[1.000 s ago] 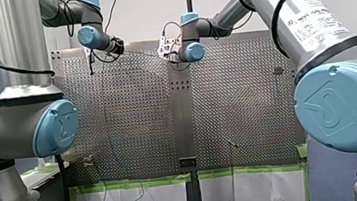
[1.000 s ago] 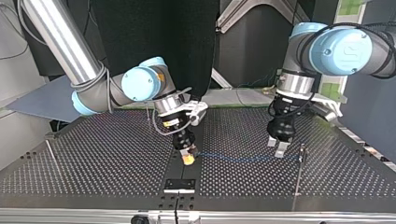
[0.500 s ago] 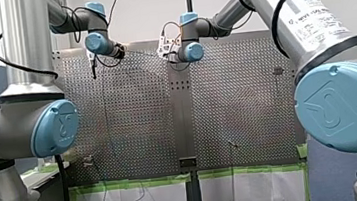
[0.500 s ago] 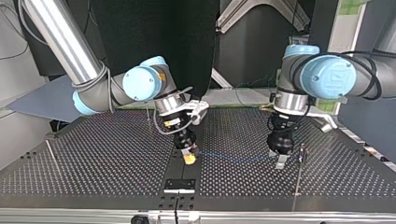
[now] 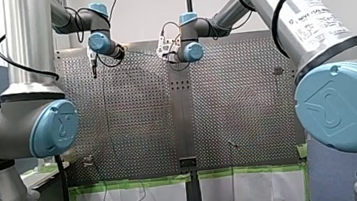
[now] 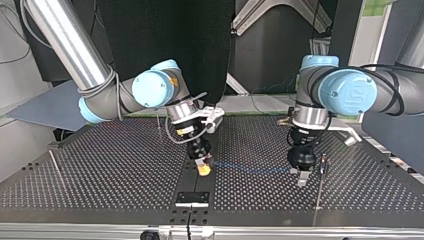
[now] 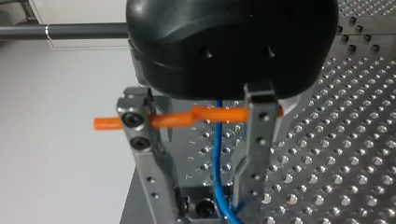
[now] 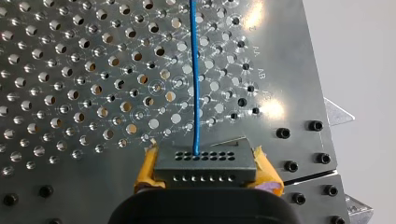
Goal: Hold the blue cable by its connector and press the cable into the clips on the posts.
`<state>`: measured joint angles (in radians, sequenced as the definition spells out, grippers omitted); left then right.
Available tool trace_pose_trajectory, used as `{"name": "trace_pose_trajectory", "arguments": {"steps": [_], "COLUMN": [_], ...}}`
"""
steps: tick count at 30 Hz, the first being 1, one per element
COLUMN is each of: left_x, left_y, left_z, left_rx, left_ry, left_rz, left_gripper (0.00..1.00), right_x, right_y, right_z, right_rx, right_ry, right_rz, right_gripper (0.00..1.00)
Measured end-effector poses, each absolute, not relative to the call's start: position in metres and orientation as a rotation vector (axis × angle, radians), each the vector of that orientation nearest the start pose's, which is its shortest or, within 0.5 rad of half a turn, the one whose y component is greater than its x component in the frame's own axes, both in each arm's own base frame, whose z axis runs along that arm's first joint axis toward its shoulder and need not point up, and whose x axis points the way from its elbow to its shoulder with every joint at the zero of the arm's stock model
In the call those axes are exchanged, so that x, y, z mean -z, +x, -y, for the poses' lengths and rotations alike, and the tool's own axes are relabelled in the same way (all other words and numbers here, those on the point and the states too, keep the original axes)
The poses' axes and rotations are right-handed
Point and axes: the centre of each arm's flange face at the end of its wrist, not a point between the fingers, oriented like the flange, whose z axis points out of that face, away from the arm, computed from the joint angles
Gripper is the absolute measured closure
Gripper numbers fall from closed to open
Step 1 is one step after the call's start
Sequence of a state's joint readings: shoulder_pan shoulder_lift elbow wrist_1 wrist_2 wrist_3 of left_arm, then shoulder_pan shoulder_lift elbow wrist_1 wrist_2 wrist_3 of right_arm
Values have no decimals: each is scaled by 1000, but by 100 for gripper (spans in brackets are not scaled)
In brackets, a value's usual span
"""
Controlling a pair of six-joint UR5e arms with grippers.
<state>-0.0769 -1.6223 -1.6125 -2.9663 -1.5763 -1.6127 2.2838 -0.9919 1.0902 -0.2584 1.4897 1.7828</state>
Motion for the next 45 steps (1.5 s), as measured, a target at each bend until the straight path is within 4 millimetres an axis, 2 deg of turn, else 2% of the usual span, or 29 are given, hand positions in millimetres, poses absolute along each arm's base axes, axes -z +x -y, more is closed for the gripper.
{"name": "trace_pose_trajectory", "arguments": {"steps": [8, 9, 10, 11, 12, 13, 15, 16, 17, 18, 20, 37, 40, 45], "left_x": [-459, -459, -459, -459, -459, -459, -459, -459, -459, -459, -459, -458, -455, -440], "left_y": [508, 508, 508, 508, 507, 507, 507, 507, 507, 507, 507, 506, 505, 501], "left_z": [172, 172, 172, 173, 173, 173, 173, 173, 173, 173, 172, 171, 173, 179], "left_rx": [85, 84, 84, 83, 83, 83, 83, 83, 83, 82, 78, 74, 77, 86], "left_ry": [19, 20, 21, 21, 22, 22, 23, 22, 20, 16, 3, -32, -24, -16], "left_rz": [-1491, -1491, -1491, -1491, -1491, -1491, -1491, -1491, -1491, -1492, -1492, -1492, -1495, -1501], "left_gripper": [0, 8, 8, 21, 26, 26, 64, 64, 83, 96, 100, 100, 100, 100], "right_x": [-396, -396, -396, -396, -396, -396, -396, -396, -396, -396, -396, -395, -392, -374], "right_y": [589, 589, 589, 589, 589, 589, 589, 589, 589, 589, 589, 589, 588, 583], "right_z": [464, 464, 464, 464, 464, 464, 464, 464, 464, 464, 464, 464, 464, 464], "right_rx": [2672, 2671, 2671, 2671, 2671, 2671, 2670, 2670, 2669, 2669, 2669, 2666, 2658, 2622], "right_ry": [-2102, -2102, -2102, -2102, -2102, -2103, -2103, -2103, -2104, -2104, -2104, -2108, -2114, -2141], "right_rz": [-1113, -1113, -1113, -1113, -1113, -1113, -1113, -1114, -1114, -1114, -1114, -1115, -1122, -1158], "right_gripper": [100, 100, 100, 100, 100, 100, 100, 100, 100, 100, 100, 100, 100, 100]}}
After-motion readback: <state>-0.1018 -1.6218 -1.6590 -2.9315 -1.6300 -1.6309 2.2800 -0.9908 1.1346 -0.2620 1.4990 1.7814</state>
